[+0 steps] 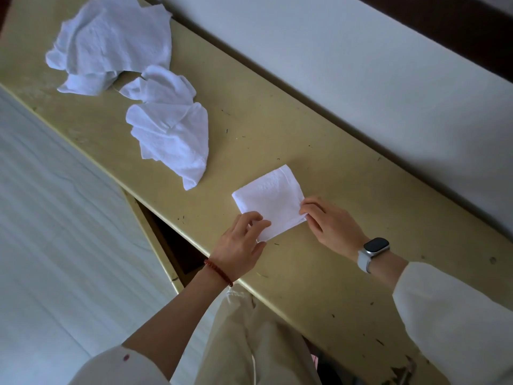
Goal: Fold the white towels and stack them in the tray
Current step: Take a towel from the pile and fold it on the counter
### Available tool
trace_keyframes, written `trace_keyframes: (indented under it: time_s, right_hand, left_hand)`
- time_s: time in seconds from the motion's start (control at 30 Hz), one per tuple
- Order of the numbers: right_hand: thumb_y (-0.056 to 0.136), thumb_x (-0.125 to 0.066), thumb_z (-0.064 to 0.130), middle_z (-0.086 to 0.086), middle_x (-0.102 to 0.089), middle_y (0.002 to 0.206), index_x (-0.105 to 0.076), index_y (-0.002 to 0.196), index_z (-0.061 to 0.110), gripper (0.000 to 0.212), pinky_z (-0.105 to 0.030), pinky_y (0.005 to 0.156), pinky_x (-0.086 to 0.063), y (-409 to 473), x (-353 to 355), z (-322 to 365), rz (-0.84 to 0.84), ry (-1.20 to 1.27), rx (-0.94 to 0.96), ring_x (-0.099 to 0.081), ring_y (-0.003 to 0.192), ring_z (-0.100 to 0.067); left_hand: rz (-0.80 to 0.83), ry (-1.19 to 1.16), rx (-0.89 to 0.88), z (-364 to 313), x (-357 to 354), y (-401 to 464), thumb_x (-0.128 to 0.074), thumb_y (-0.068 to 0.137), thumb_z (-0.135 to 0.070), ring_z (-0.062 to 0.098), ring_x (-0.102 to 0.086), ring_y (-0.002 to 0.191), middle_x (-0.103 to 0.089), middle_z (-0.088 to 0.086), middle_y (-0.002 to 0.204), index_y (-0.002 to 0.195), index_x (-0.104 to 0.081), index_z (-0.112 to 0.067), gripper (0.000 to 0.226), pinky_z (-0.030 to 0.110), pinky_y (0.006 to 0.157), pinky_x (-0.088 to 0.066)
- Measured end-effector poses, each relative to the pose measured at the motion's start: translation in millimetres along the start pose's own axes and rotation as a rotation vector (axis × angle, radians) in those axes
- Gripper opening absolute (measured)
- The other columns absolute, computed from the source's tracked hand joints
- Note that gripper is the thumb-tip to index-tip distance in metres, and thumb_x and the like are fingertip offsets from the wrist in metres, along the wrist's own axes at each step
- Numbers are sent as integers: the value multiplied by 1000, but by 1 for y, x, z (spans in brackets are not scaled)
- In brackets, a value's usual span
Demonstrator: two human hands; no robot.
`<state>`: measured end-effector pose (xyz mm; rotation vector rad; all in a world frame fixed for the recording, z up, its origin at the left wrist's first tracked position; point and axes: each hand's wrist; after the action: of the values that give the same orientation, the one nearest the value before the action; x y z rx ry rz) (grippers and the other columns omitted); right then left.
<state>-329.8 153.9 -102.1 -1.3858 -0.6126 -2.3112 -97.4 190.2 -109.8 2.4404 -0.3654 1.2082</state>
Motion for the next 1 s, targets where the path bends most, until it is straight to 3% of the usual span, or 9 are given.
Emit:
trace_keyframes:
  time_s: [0.2,0.37,0.5,0.67,0.77,1.0]
  right_hand:
    - [86,-40,9,1,-53,101,-53,91,9,14,-28,41,-41,-4,-1,-1,13,14,5,-53,59,-20]
    - [85,-41,10,-5,-60,97,-58,90,6,18,-23,42,-34,-5,-1,-1,27,1,-22,-51,63,-16]
    - [85,-44,8,-8,-62,97,-60,89,6,16,-22,41,-34,-7,0,0,41,-7,-5,-52,60,-16]
    - [74,-66,-7,-9,-64,96,-63,88,4,18,-23,39,-35,-7,0,3,46,-17,-18,-52,58,-17]
    - [75,-63,-6,-9,-63,96,-63,89,5,17,-26,37,-40,-7,-1,2,37,-13,-13,-54,61,-18]
    - [73,-64,-8,-2,-58,97,-63,90,7,23,-26,41,-40,-8,-5,2,16,-36,-27,-52,71,-16]
  left_hand:
    - [-46,52,-55,4,1,0,-47,76,-9,12,-46,79,-45,-6,98,92,-50,-21,19,19,49,-45]
    - [-103,123,-85,12,-3,-4,-57,72,-4,14,-48,80,-66,2,86,91,-54,-22,26,22,48,-48]
    - [-137,189,-98,13,-2,-5,-66,64,0,17,-49,84,-69,3,86,90,-54,-21,36,23,55,-48]
    - [-155,251,-125,14,-3,-5,-66,69,-2,21,-52,100,-70,4,92,90,-55,-19,29,30,68,-49]
    - [-176,250,-147,13,-1,-2,-68,71,1,21,-53,106,-71,4,93,90,-55,-17,30,31,77,-43]
    - [-148,334,-163,16,2,5,-70,65,7,22,-67,99,-72,2,93,85,-60,-15,31,32,76,-39]
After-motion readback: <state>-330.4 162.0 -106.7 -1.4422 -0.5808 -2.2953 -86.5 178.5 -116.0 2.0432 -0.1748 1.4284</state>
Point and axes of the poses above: each hand's wrist, its own y-axis towards the middle knuckle, its own x-axis out of the back of the hand, z = x × y
